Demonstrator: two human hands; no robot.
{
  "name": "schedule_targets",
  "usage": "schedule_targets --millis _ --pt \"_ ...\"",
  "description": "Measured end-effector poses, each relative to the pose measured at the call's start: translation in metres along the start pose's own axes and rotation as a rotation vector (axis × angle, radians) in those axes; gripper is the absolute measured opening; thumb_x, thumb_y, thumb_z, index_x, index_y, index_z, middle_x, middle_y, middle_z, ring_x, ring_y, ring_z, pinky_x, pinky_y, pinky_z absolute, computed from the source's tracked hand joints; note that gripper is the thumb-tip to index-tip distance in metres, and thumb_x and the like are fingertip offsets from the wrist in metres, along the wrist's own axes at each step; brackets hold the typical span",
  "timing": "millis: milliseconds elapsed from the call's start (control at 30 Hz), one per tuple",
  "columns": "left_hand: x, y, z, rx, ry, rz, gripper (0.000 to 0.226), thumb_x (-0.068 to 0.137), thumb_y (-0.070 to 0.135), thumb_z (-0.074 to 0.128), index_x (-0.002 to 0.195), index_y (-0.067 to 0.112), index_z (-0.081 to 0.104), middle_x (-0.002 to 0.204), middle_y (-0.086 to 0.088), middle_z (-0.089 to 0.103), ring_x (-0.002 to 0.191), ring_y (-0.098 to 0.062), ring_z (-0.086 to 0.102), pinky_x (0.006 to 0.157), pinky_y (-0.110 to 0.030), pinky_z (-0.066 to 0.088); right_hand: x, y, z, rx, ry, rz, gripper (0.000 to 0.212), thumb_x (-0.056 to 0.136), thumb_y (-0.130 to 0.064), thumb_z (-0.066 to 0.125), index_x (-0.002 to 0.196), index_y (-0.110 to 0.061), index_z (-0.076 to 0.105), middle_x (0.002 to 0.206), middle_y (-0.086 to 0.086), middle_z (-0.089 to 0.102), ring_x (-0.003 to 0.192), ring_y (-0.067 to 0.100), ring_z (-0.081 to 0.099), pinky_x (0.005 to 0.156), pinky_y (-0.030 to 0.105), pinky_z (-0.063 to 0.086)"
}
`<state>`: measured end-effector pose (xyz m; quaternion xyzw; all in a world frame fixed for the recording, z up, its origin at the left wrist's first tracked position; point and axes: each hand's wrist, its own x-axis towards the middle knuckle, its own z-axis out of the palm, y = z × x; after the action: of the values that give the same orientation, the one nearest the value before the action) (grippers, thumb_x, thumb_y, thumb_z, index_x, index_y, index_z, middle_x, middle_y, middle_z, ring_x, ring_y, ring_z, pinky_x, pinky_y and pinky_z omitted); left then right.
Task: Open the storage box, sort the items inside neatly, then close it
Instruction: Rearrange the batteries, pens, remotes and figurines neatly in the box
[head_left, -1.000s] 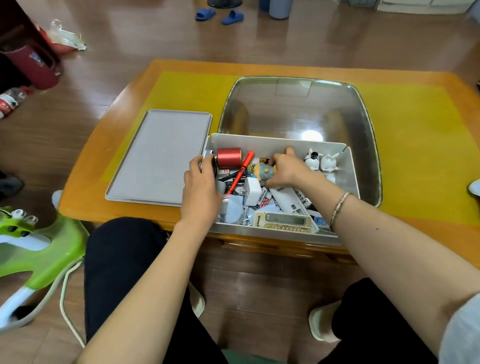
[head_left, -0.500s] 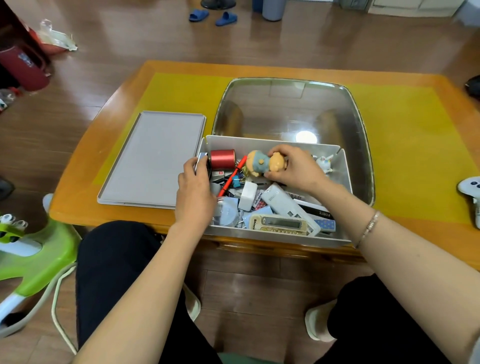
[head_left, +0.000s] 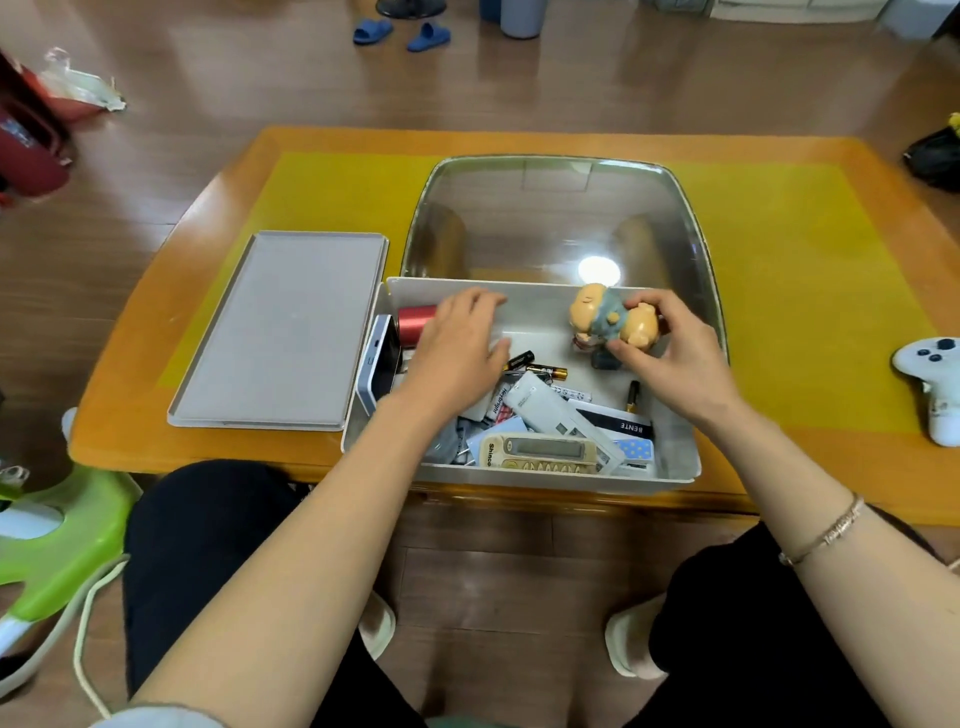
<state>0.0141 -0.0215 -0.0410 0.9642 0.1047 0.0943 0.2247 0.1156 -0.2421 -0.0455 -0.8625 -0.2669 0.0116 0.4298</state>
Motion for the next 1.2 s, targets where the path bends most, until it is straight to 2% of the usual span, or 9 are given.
schedule_targets --millis 133,300,467,633,833,933,1000,1100,1200 --pt "0.031 0.01 0.02 0.129 -0.374 -0.015 0.072 0.09 0.057 0.05 0.148 0.02 0.026 0.155 -0.008 0.025 0.14 -0.031 0.024 0.114 -0.047 0.023 -0.007 0.012 0.011 0.06 -0.013 0.024 0.035 0.081 -0.023 0.071 0.106 -0.033 0.049 0.098 -0.006 0.059 0.086 0.014 0.056 0.072 0.027 0.043" --pt "0.042 0.006 0.033 0.32 -0.589 -0.042 0.083 0.077 0.081 0.042 0.143 0.032 0.037 0.148 -0.009 0.032 0.135 -0.036 0.027 0.114 -0.05 0.015 -0.006 0.018 0.015 0.012 -0.009 0.01 0.035 0.085 -0.025 0.068 0.109 -0.032 0.044 0.105 -0.003 0.056 0.092 0.018 0.053 0.074 0.029 0.037" --pt "0.035 0.005 0.037 0.319 -0.619 0.027 0.081 0.064 0.09 0.044 0.129 0.043 0.046 0.13 -0.008 0.043 0.128 -0.031 0.028 0.112 -0.053 0.012 -0.005 0.023 0.017 -0.053 -0.018 -0.006 0.036 0.085 -0.025 0.066 0.114 -0.027 0.045 0.107 -0.006 0.054 0.096 0.018 0.052 0.075 0.029 0.035" --pt "0.016 0.001 0.034 0.243 -0.585 0.148 0.081 0.067 0.087 0.046 0.127 0.033 0.049 0.116 -0.004 0.051 0.113 -0.026 0.043 0.089 -0.042 0.033 -0.003 0.026 0.018 -0.096 -0.032 -0.016 0.037 0.085 -0.024 0.066 0.115 -0.023 0.045 0.111 -0.002 0.054 0.1 0.02 0.052 0.078 0.029 0.036" --pt "0.006 0.0 0.031 0.08 -0.544 0.181 0.063 0.078 0.078 0.046 0.122 0.035 0.058 0.103 0.005 0.051 0.106 -0.019 0.045 0.08 -0.035 0.034 -0.003 0.026 0.018 -0.087 -0.019 -0.027 0.036 0.085 -0.025 0.065 0.114 -0.025 0.044 0.107 -0.008 0.051 0.097 0.017 0.051 0.076 0.029 0.035" --pt "0.01 0.003 0.035 0.073 -0.43 0.188 0.054 0.081 0.072 0.046 0.119 0.037 0.06 0.119 0.003 0.05 0.117 -0.021 0.039 0.091 -0.038 0.03 -0.003 0.026 0.018 -0.081 -0.009 -0.037 0.036 0.085 -0.025 0.065 0.114 -0.024 0.045 0.105 -0.008 0.05 0.094 0.017 0.05 0.075 0.029 0.035" --pt "0.014 0.004 0.038 0.114 -0.407 0.159 0.062 0.083 0.073 0.042 0.13 0.034 0.052 0.137 -0.001 0.043 0.13 -0.025 0.031 0.103 -0.042 0.026 -0.003 0.025 0.018 -0.077 -0.011 -0.037 0.035 0.085 -0.025 0.065 0.113 -0.024 0.044 0.105 -0.008 0.05 0.094 0.016 0.05 0.075 0.03 0.035" --pt "0.023 0.007 0.042 0.212 -0.482 0.08 0.077 0.084 0.078 0.028 0.146 0.032 0.033 0.158 -0.007 0.018 0.145 -0.03 0.009 0.116 -0.047 0.007 -0.003 0.025 0.018 -0.073 -0.019 -0.035 0.035 0.085 -0.025 0.065 0.113 -0.026 0.044 0.105 -0.008 0.051 0.095 0.016 0.05 0.075 0.03 0.035" --pt "0.031 0.012 0.043 0.287 -0.616 -0.057 0.09 0.078 0.086 0.015 0.151 0.032 0.02 0.161 -0.011 0.001 0.146 -0.037 -0.005 0.116 -0.049 0.001 -0.003 0.025 0.017 -0.081 -0.02 -0.036 0.036 0.086 -0.024 0.065 0.114 -0.024 0.044 0.105 -0.006 0.052 0.095 0.017 0.051 0.075 0.03 0.037"
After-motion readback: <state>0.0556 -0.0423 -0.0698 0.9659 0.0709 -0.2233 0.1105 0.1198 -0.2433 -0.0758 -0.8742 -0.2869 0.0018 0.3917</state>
